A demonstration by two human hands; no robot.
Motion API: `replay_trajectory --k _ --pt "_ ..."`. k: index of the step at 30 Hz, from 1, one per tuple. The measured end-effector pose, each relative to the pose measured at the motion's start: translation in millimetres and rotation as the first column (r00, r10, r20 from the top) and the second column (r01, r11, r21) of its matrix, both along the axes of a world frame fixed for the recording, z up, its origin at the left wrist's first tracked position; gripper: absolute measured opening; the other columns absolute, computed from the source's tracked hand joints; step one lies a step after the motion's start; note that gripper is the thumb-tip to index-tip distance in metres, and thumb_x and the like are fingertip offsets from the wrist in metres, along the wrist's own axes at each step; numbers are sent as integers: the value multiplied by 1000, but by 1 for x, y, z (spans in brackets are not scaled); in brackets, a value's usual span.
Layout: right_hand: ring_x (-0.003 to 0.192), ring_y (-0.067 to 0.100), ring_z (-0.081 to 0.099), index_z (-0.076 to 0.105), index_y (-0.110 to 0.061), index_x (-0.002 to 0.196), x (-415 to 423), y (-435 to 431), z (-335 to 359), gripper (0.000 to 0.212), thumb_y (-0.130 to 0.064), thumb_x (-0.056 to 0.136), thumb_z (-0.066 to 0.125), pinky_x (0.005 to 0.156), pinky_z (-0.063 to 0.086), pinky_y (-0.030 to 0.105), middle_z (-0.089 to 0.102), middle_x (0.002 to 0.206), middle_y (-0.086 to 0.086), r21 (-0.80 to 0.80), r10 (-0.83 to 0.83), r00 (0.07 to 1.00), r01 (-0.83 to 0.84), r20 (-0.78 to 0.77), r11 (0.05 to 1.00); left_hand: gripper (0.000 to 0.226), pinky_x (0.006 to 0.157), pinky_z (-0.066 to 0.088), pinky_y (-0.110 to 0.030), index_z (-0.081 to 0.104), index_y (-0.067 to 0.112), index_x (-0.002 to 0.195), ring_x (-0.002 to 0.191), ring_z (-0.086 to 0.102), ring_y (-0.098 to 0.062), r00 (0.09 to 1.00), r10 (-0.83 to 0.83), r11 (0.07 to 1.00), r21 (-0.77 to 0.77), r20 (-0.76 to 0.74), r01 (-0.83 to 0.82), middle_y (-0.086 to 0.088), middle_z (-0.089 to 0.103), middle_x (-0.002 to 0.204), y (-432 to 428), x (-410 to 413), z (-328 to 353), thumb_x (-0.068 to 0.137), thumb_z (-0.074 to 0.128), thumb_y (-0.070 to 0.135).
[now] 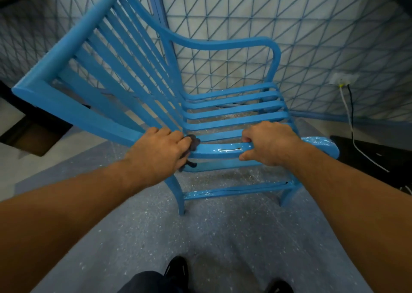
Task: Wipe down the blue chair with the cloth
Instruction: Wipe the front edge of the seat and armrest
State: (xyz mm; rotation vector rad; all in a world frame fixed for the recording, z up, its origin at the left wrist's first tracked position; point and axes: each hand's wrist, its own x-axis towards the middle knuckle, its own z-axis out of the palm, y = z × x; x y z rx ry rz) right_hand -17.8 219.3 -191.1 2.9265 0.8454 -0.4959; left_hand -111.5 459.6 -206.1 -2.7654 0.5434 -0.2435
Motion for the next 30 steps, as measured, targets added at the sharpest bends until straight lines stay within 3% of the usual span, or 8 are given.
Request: replay_trajectory --k 7,11,13,15,17,19,23,30 --pt "85 21 54 60 -20 114 -10 21 7 37 -40 84 71 73 44 37 58 97 0 -90 -25 998 31 59 995 36 69 45 -36 67 20 96 78 61 -24 987 156 977 154 -42 -148 1 64 85 40 -17 59 92 38 40" --pt "102 24 56 51 -31 131 -23 43 5 57 -48 81 71 86 49 40 60 117 0 86 12 996 -5 -85 996 36 61 41 -38 63 14 85 66 56 -29 996 84 952 295 7 -82 -6 59 76 51 -30 73 91 38 39" --pt "111 25 55 46 -35 137 -28 58 5 63 -49 81 71 91 49 43 56 126 -1 177 25 991 -2 -129 984 44 62 40 -39 63 12 92 68 54 -29 998 63 939 339 -7 -57 -6 59 79 54 -34 73 91 32 43" --pt "106 23 56 53 -35 131 -29 68 2 49 -41 85 69 87 51 40 59 121 -2 228 55 989 -23 -135 973 42 67 42 -37 63 18 103 76 57 -24 996 84 912 405 -23 -67 0 62 88 64 -34 81 94 33 47" --pt "96 20 57 60 -34 122 -28 71 0 36 -35 87 68 81 51 37 62 111 -3 249 59 991 -28 -120 968 30 68 46 -35 63 25 99 78 60 -19 991 133 871 477 -2 -116 5 63 87 70 -30 93 90 49 50" --pt "92 18 57 62 -34 119 -27 71 0 34 -35 86 69 78 51 36 61 104 -5 242 43 991 -11 -130 970 23 67 50 -37 61 22 85 73 61 -20 970 236 882 429 -50 -193 3 63 81 60 -25 102 90 53 43" --pt "91 18 57 61 -34 120 -26 73 1 38 -36 84 71 78 52 35 62 104 -4 234 33 992 -5 -119 972 28 79 51 -35 61 23 100 91 61 -24 856 437 889 282 -278 -362 -3 64 101 38 -1 97 95 39 40" --pt "90 16 53 61 -36 120 -25 71 -1 37 -40 84 70 74 45 32 63 106 -6 230 33 995 -10 -96 973 28 73 42 -34 62 25 103 99 60 -28 862 389 919 74 -325 -387 -4 65 108 11 16 56 97 42 45"
